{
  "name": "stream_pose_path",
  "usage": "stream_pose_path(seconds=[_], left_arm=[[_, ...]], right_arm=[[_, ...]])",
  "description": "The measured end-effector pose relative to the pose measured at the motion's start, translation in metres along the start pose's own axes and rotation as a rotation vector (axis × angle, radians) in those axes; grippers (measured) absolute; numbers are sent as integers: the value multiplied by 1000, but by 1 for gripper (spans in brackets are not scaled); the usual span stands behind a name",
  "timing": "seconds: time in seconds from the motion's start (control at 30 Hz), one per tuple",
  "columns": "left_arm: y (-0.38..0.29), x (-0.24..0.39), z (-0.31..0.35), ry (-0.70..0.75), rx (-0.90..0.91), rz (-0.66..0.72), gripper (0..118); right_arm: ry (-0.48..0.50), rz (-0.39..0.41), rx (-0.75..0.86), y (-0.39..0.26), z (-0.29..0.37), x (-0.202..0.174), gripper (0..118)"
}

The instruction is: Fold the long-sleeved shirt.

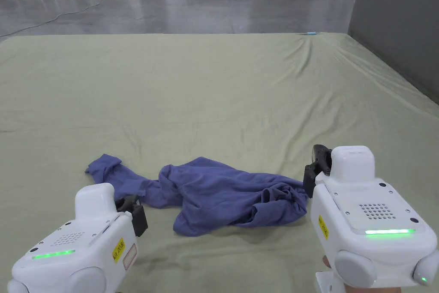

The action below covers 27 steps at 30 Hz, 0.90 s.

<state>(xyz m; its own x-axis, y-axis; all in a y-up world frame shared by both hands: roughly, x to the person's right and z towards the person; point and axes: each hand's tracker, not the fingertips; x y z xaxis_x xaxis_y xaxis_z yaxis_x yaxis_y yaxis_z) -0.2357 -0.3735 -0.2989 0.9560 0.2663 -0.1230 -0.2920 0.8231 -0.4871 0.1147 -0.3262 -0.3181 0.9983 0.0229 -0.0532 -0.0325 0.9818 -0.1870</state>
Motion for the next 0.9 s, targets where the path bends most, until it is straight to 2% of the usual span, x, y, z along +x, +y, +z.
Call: stream_pose_path(seconds=[0.07,0.1,0.13,0.17,0.2,0.33,0.4,0.47,0.5,0.53,0.57,0.6,0.63,0.67,0.7,0.77,0.83,0.87,0.9], left_arm=[[-6,17,0,6,9,-60,5],[-9,22,-7,-9,-8,-92,36],[-11,25,-18,-41,-35,-112,86],[-13,30,-30,-55,-73,-126,101],[-15,35,-51,-26,-154,-148,101],[-31,61,-107,3,-251,-227,98],[-38,70,-135,31,-317,-242,87],[-43,72,-168,39,-359,-251,44],[-46,75,-177,36,-367,-258,36],[-50,79,-182,28,-370,-271,18],[-53,84,-183,26,-380,-296,3],[-53,87,-168,57,-360,-365,3],[-50,90,-162,19,-359,-379,3],[-48,91,-158,-32,-363,-344,3],[-47,92,-154,-25,-363,-313,3],[-39,86,-150,-32,-376,-295,3],[-39,86,-142,-37,-365,-280,3],[-34,76,-147,-45,-364,-275,3],[-34,76,-144,-42,-356,-273,3]], right_arm=[[-4,-4,2,2,2,0,0],[-1,-8,3,3,3,1,0],[0,-9,3,3,2,2,0],[-2,-9,4,3,2,2,0],[-5,-9,4,2,2,3,1],[-16,-19,-25,-3,-1,13,1],[-27,-38,-38,-7,-4,17,1],[-30,-47,-51,-11,-7,23,1],[-37,-45,-57,-12,-9,26,1],[-41,-41,-65,-13,-11,28,2],[-41,-38,-75,-14,-17,31,14],[-35,-35,-95,-14,-28,36,40],[-33,-33,-112,-14,-39,40,86],[-26,-35,-144,-12,-54,44,113],[-25,-50,-188,-11,-73,49,118],[11,-66,-337,-13,-121,57,118],[120,-34,-552,-22,-174,62,118],[141,-16,-621,-30,-195,64,116],[119,19,-670,-39,-213,63,110]])
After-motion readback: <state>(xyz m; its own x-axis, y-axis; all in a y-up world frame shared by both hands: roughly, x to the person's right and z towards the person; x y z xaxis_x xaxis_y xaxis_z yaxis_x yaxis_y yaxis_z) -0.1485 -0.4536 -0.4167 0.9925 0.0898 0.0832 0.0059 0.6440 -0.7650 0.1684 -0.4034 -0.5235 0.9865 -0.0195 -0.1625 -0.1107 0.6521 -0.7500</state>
